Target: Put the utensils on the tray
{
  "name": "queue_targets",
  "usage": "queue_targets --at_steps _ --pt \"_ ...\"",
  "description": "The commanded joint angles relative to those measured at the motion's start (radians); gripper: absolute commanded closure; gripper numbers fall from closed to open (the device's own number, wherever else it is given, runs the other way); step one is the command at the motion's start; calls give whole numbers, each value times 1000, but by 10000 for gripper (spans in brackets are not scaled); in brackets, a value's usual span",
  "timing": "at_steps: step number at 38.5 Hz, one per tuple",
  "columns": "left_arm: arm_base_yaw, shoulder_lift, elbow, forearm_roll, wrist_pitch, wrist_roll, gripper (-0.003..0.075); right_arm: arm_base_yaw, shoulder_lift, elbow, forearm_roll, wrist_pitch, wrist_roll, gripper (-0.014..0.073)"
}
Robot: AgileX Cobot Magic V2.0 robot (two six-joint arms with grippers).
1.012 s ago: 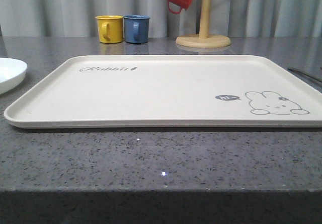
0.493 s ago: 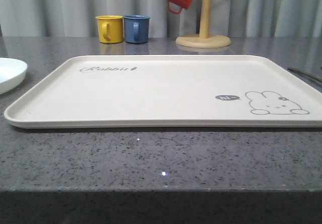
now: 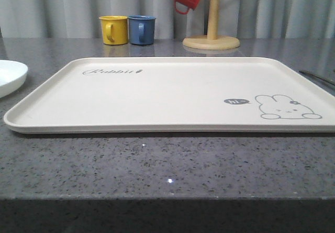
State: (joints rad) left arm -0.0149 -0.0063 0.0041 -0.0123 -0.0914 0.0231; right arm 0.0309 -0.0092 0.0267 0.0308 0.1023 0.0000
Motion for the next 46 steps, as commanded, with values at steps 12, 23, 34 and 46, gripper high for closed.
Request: queue_targets --at_steps 12,23,34,46 --pt "2 138 -328 88 82 -9 738 -4 151 -434 8 159 0 704" --pt "2 441 -479 104 115 -9 738 -4 454 -590 8 211 0 704" --pt "2 462 -479 104 111 -9 461 -4 467 -589 8 200 0 453" --pt "2 462 -479 97 91 -9 29 -4 467 -589 8 199 0 9"
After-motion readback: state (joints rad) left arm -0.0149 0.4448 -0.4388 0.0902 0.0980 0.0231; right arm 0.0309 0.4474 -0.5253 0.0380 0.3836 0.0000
